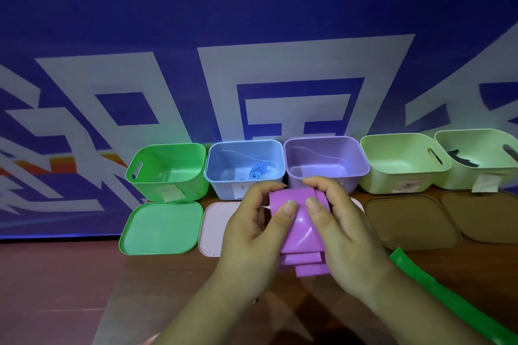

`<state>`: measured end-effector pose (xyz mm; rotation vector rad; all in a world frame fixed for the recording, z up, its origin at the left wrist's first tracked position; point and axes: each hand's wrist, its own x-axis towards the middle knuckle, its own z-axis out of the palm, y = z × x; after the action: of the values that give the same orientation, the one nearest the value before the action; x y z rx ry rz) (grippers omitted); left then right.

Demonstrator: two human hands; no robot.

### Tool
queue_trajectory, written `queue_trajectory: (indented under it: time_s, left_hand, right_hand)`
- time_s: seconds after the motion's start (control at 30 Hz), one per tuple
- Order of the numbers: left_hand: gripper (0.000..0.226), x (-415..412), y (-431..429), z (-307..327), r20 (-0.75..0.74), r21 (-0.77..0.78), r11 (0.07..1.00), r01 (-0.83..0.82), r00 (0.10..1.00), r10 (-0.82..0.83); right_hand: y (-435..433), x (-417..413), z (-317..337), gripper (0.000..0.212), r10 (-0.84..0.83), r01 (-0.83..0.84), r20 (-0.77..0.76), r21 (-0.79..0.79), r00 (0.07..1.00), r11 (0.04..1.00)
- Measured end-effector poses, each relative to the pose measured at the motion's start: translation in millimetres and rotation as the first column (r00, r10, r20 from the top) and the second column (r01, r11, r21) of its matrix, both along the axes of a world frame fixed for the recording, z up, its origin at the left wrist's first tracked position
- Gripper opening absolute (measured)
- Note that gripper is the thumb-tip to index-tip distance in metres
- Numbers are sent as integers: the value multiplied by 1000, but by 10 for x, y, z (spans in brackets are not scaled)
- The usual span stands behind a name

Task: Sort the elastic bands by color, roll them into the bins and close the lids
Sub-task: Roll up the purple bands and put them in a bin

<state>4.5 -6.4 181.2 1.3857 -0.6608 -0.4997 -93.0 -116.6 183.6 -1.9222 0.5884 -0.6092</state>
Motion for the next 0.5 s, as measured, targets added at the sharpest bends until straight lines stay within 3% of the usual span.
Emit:
queue_trajectory:
  time_s: [0.27, 0.5]
  left_hand:
    - [11, -5, -34, 41, -150, -11, 1000, -12, 989, 10]
    - [13, 6, -12, 63, -93, 55, 997, 62, 994, -57]
  right_hand:
    - [33, -10, -63, 39, 21, -18, 28, -100, 999, 995]
    - [4, -15, -83, 35, 3, 5, 51, -158, 999, 987]
